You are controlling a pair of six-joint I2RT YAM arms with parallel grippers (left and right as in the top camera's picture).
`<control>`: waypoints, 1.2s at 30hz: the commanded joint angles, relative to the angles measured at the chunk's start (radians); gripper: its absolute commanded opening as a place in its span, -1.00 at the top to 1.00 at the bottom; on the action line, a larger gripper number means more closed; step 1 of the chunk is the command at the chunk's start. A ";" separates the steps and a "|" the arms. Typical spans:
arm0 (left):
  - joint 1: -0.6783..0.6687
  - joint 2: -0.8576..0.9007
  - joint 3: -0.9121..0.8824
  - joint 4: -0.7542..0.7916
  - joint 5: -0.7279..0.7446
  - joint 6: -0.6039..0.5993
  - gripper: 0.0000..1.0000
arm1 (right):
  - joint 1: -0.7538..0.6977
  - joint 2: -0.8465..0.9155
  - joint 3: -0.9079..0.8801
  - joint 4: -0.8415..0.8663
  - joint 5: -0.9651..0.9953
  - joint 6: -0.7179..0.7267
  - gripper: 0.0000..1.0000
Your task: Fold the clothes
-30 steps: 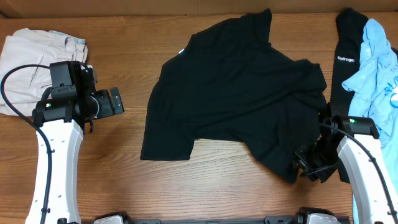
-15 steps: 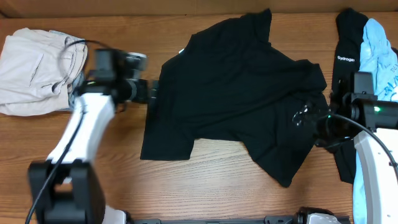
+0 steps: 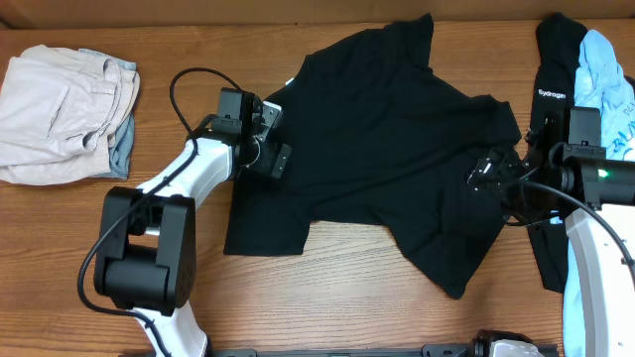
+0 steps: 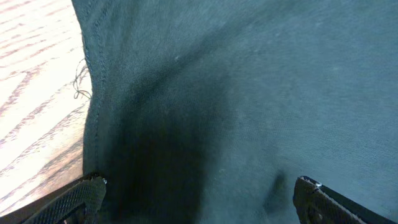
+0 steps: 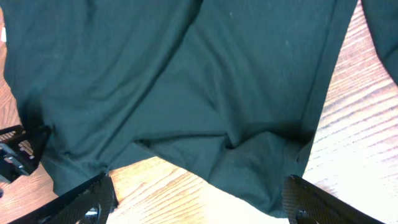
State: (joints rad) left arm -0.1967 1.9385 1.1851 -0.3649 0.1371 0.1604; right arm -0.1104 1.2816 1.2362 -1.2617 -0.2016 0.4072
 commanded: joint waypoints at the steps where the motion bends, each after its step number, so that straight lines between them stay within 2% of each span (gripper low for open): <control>1: -0.008 0.049 0.004 0.011 -0.047 -0.003 -1.00 | 0.005 -0.016 0.024 0.012 0.010 -0.016 -0.80; 5: -0.005 0.071 0.004 -0.002 -0.093 -0.024 -1.00 | 0.005 -0.016 0.024 0.030 0.025 -0.016 -0.80; 9: 0.025 0.071 0.004 -0.099 -0.270 -0.188 -1.00 | 0.005 -0.003 0.024 0.056 0.032 -0.016 -0.80; 11: 0.057 0.071 0.004 -0.174 -0.291 -0.227 -1.00 | 0.005 0.014 0.024 0.085 0.038 -0.017 -0.80; 15: 0.190 0.071 0.004 -0.375 -0.298 -0.281 -1.00 | 0.005 0.105 0.024 0.188 0.043 -0.019 -0.80; 20: 0.303 0.071 0.004 -0.510 -0.298 -0.288 -1.00 | 0.032 0.254 0.024 0.317 0.040 -0.023 -0.75; 24: 0.355 0.071 0.004 -0.609 -0.296 -0.364 -1.00 | 0.138 0.375 0.024 0.430 0.045 -0.023 -0.69; 29: 0.361 0.071 0.004 -0.660 -0.284 -0.427 -1.00 | 0.286 0.496 0.024 0.584 0.138 -0.010 -0.68; 32: 0.363 0.071 0.004 -0.659 -0.255 -0.446 -1.00 | 0.323 0.543 0.024 0.641 0.224 0.017 -0.66; 34: 0.381 0.071 0.004 -0.659 -0.236 -0.446 -1.00 | 0.329 0.562 0.024 0.662 0.280 0.039 -0.61; 36: 0.401 0.071 0.004 -0.657 -0.221 -0.445 -1.00 | 0.329 0.575 0.024 0.684 0.310 0.038 -0.43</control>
State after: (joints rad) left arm 0.1692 1.9545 1.2343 -1.0218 -0.0311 -0.2562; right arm 0.2230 1.8442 1.2385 -0.5995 0.0158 0.4248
